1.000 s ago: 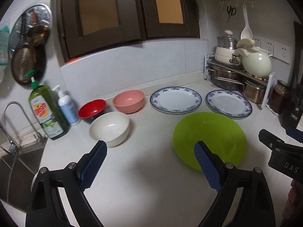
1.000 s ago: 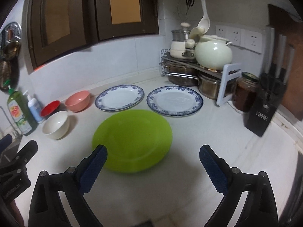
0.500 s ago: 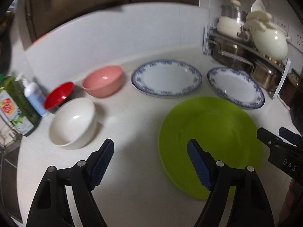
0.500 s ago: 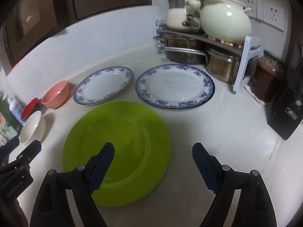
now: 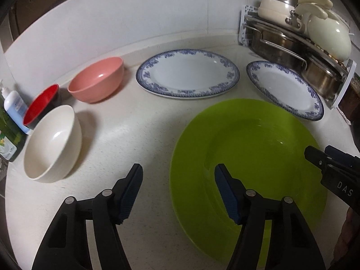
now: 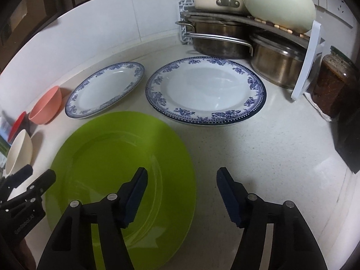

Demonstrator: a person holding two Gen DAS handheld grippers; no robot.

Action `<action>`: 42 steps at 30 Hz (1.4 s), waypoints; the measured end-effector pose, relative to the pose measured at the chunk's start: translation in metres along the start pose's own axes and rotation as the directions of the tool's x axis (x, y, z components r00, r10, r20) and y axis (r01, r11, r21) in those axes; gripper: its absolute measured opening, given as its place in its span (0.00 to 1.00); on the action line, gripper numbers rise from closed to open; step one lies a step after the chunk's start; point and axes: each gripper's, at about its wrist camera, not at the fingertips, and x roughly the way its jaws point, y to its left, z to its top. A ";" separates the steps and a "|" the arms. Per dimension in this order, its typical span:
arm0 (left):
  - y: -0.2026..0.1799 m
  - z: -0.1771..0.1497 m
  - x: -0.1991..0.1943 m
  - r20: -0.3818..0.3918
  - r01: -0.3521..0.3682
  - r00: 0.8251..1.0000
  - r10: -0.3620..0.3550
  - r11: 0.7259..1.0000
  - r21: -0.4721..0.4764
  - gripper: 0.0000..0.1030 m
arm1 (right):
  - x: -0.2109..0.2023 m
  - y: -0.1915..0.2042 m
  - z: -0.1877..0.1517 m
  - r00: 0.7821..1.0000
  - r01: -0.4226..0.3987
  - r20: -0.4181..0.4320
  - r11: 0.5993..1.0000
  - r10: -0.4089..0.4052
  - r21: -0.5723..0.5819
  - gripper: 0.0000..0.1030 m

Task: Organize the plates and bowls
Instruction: 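Close both tools on the rim of the lime-green plate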

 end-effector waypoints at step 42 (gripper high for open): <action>0.020 -0.015 -0.010 -0.011 0.054 0.998 -0.055 0.997 -0.061 0.38 | -0.006 0.020 -0.003 0.999 -0.039 0.004 0.994 0.040 -0.103 0.37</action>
